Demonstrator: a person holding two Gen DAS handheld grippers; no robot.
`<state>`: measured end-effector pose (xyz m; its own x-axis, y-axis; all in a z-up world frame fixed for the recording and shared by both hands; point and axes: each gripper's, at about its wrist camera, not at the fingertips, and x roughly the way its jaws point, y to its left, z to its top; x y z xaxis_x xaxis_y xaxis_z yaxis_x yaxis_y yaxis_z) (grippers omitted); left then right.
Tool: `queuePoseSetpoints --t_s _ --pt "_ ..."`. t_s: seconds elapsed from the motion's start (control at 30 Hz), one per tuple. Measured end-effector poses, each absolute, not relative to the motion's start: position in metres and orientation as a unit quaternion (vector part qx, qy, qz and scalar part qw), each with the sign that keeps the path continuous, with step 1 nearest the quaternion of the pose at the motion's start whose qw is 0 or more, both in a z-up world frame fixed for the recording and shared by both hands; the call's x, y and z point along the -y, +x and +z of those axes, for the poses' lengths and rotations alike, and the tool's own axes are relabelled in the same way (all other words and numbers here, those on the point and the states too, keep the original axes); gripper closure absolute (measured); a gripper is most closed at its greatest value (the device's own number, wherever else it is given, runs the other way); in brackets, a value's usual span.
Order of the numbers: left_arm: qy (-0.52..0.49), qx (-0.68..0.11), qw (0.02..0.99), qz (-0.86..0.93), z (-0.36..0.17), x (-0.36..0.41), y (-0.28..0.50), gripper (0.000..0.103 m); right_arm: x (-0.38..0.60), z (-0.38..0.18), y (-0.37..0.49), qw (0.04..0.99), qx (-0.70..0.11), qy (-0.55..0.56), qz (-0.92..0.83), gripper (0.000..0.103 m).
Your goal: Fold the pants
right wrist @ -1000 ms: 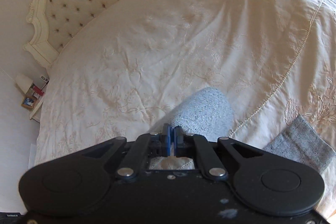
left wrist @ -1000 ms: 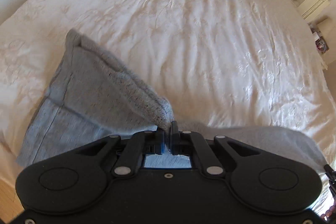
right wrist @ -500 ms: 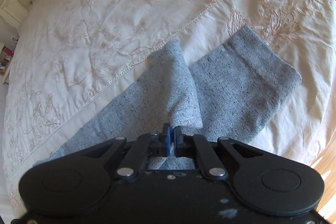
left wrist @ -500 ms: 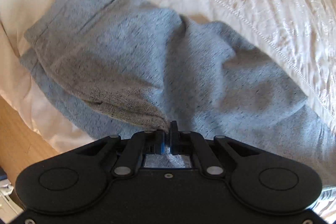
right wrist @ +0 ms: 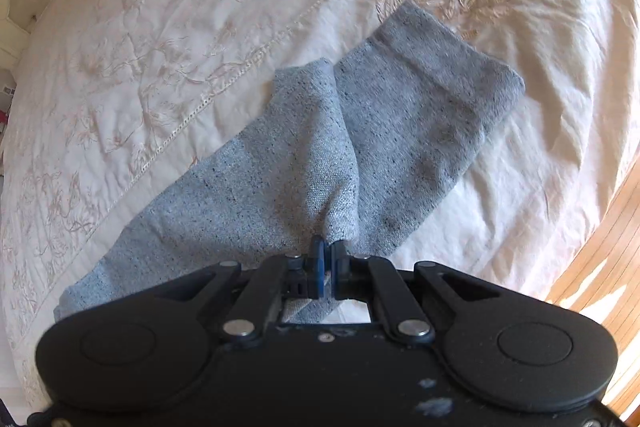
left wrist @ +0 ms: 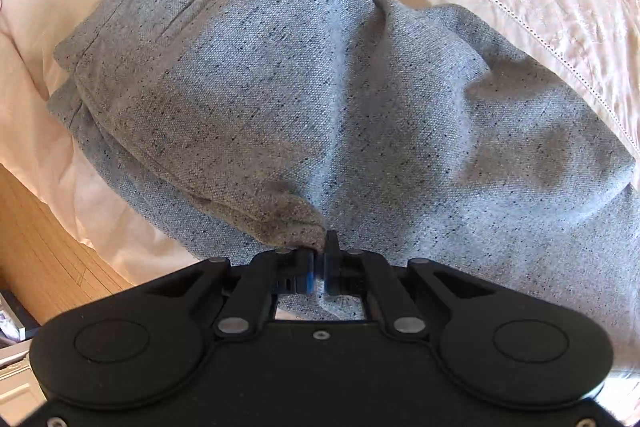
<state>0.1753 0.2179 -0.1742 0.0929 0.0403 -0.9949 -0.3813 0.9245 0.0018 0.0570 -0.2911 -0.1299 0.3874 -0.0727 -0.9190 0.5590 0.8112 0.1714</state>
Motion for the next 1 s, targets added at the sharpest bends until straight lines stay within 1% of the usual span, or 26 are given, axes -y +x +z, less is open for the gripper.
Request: queuePoseSetpoints --t_s 0.07,0.1,0.2,0.27,0.37,0.4,0.47,0.53,0.63,0.8,0.9,1.0 --pt "-0.124 -0.663 0.724 0.143 -0.177 -0.215 0.18 0.097 0.244 -0.115 0.078 0.845 -0.511 0.101 -0.118 0.098" --pt "-0.122 -0.665 0.723 0.141 -0.178 -0.214 0.183 0.097 0.225 -0.114 0.086 0.852 -0.513 0.082 -0.071 0.098" --pt "-0.106 -0.672 0.721 0.134 -0.181 -0.21 0.187 0.097 0.181 -0.124 0.105 0.832 -0.54 0.124 0.034 0.099" --pt "-0.104 -0.676 0.718 0.133 -0.182 -0.208 0.193 0.097 0.163 -0.136 0.111 0.82 -0.556 0.128 0.051 0.097" --pt "-0.108 -0.681 0.713 0.13 -0.184 -0.208 0.204 0.097 0.166 -0.151 0.109 0.791 -0.584 0.177 0.046 0.088" --pt "-0.108 -0.682 0.712 0.129 -0.183 -0.205 0.204 0.097 0.173 -0.153 0.106 0.785 -0.587 0.195 0.037 0.086" --pt "-0.109 -0.684 0.71 0.126 -0.182 -0.206 0.202 0.097 0.189 -0.151 0.098 0.783 -0.582 0.219 0.012 0.079" --pt "-0.109 -0.687 0.708 0.125 -0.183 -0.207 0.202 0.097 0.21 -0.148 0.088 0.782 -0.574 0.243 -0.014 0.074" --pt "-0.102 -0.691 0.705 0.122 -0.192 -0.209 0.205 0.097 0.241 -0.148 0.078 0.774 -0.553 0.299 -0.065 0.072" --pt "-0.096 -0.697 0.701 0.12 -0.19 -0.207 0.21 0.097 0.284 -0.158 0.078 0.767 -0.503 0.371 -0.142 0.07" --pt "-0.092 -0.699 0.699 0.119 -0.188 -0.206 0.213 0.097 0.301 -0.174 0.089 0.751 -0.497 0.411 -0.144 0.069" --pt "-0.091 -0.699 0.699 0.122 -0.188 -0.205 0.214 0.097 0.307 -0.194 0.099 0.729 -0.511 0.438 -0.124 0.068"
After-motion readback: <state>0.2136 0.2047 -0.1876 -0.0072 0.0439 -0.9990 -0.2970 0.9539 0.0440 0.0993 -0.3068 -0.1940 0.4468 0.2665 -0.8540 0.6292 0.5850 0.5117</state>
